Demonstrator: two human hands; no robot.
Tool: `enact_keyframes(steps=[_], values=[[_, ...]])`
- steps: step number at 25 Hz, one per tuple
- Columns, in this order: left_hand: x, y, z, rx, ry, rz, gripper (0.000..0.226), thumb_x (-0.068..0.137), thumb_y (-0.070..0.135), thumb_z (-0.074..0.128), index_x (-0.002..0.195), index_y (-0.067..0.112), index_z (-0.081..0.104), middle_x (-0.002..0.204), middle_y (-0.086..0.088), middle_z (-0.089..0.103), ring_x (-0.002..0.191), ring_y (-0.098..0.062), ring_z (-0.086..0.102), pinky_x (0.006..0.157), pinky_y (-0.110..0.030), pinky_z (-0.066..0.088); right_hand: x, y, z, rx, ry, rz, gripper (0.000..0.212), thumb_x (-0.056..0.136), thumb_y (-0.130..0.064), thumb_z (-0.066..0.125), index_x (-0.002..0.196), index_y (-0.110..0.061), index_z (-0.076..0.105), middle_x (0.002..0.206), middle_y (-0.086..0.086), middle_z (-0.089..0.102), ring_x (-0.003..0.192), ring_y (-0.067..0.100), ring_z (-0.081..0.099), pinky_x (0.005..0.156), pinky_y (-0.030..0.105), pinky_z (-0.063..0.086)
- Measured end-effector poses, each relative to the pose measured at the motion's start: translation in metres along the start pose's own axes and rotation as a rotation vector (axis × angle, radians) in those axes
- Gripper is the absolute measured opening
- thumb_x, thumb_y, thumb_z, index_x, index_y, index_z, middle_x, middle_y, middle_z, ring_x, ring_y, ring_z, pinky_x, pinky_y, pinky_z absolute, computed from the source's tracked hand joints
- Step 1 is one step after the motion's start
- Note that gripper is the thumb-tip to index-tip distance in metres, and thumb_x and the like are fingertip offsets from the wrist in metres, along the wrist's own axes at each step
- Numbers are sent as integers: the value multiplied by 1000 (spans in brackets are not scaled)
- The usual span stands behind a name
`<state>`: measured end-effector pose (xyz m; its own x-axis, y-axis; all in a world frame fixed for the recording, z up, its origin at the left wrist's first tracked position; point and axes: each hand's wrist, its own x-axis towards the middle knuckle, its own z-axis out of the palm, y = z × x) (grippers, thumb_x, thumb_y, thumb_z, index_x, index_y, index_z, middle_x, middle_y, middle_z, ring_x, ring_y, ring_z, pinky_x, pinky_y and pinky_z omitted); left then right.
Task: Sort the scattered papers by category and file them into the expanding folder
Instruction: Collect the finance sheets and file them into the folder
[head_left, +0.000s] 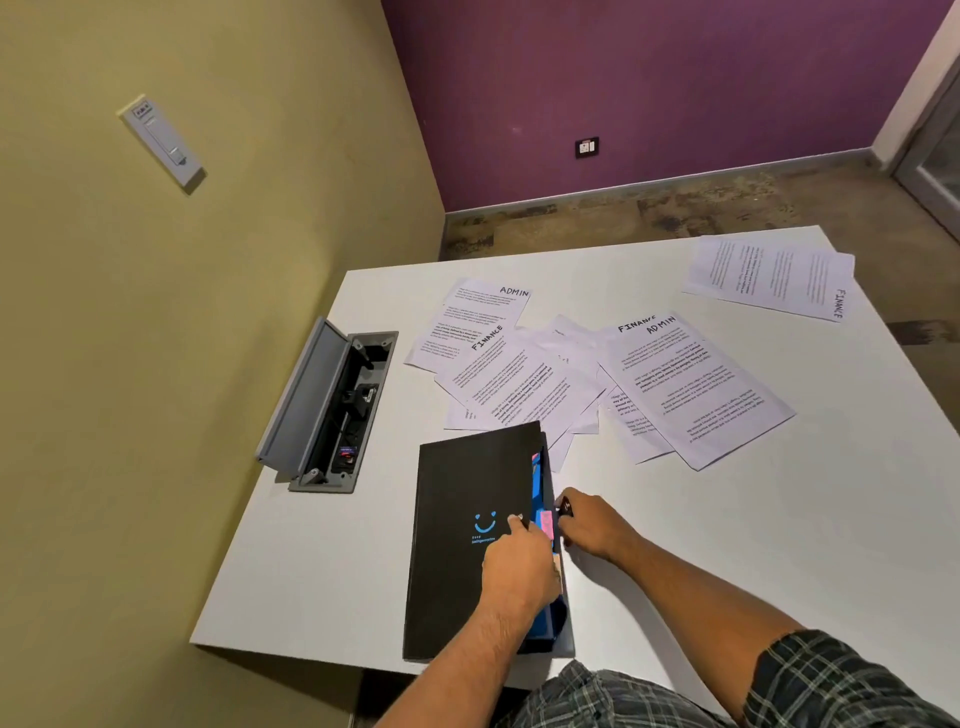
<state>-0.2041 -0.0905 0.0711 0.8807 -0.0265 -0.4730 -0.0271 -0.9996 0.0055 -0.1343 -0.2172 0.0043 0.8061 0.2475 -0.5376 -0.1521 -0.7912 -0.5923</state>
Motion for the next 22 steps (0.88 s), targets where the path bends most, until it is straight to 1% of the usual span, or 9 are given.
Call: enact_keyframes(steps=[3, 5, 7, 9, 12, 14, 16, 19, 22], values=[[3, -3, 12, 28, -77, 18, 43, 89, 31, 53, 124, 8, 58, 139, -25, 46, 104, -40, 64, 85, -45, 54, 6, 1, -12, -45, -46, 12, 14, 83, -18, 61, 94, -22, 69, 104, 2, 74, 93, 20, 68, 83, 33, 56], [6, -7, 19, 48, -126, 26, 41, 90, 26, 48, 124, 8, 59, 133, -21, 51, 105, -40, 63, 88, -45, 52, 14, 0, -23, -49, -8, 40, 13, 80, -22, 63, 89, -29, 70, 104, -4, 75, 96, 18, 68, 84, 30, 54], [10, -10, 21, 32, -137, 38, 38, 92, 27, 46, 122, 9, 61, 123, -17, 57, 105, -38, 64, 88, -43, 53, 20, 1, -40, -64, 107, 83, 18, 80, -30, 67, 98, -30, 70, 107, -6, 72, 102, 19, 67, 86, 30, 51], [15, -9, 15, -34, -86, 21, 31, 94, 28, 45, 110, 11, 66, 106, -12, 65, 98, -33, 67, 83, -38, 54, 26, 7, -58, -119, 237, 87, 32, 82, -29, 67, 114, -29, 65, 113, -5, 70, 107, 20, 66, 87, 30, 50], [35, -6, 0, -130, 44, 5, 29, 97, 33, 42, 89, 16, 64, 82, -2, 58, 86, -26, 69, 71, -31, 49, 38, 24, -86, -301, 318, 128, 45, 81, -23, 68, 124, -23, 56, 120, -1, 61, 109, 23, 63, 88, 33, 51], [51, -3, -8, -219, 113, 10, 28, 96, 35, 42, 88, 16, 61, 88, -2, 61, 85, -24, 67, 68, -31, 44, 47, 37, -99, -413, 279, 176, 48, 75, -31, 72, 119, -21, 53, 120, 0, 58, 108, 24, 61, 85, 33, 48], [70, -2, -14, -346, 170, 4, 22, 95, 32, 44, 94, 17, 60, 99, 1, 63, 87, -21, 64, 71, -31, 46, 57, 48, -105, -400, 243, 195, 59, 68, -47, 75, 116, -21, 52, 123, 0, 57, 111, 24, 59, 84, 34, 45], [106, -14, -20, -507, 251, -54, 16, 92, 26, 46, 101, 20, 59, 107, 6, 59, 93, -16, 60, 77, -32, 50, 70, 63, -98, -427, 279, 192, 81, 69, -70, 65, 134, -24, 49, 142, 0, 48, 127, 24, 49, 94, 40, 43], [144, -36, -16, -518, 348, -129, 25, 90, 19, 52, 113, 17, 61, 117, 3, 61, 109, -19, 59, 96, -35, 43, 80, 70, -83, -556, 435, 176, 77, 73, -78, 57, 126, -22, 56, 124, 0, 57, 112, 25, 54, 83, 41, 42]])
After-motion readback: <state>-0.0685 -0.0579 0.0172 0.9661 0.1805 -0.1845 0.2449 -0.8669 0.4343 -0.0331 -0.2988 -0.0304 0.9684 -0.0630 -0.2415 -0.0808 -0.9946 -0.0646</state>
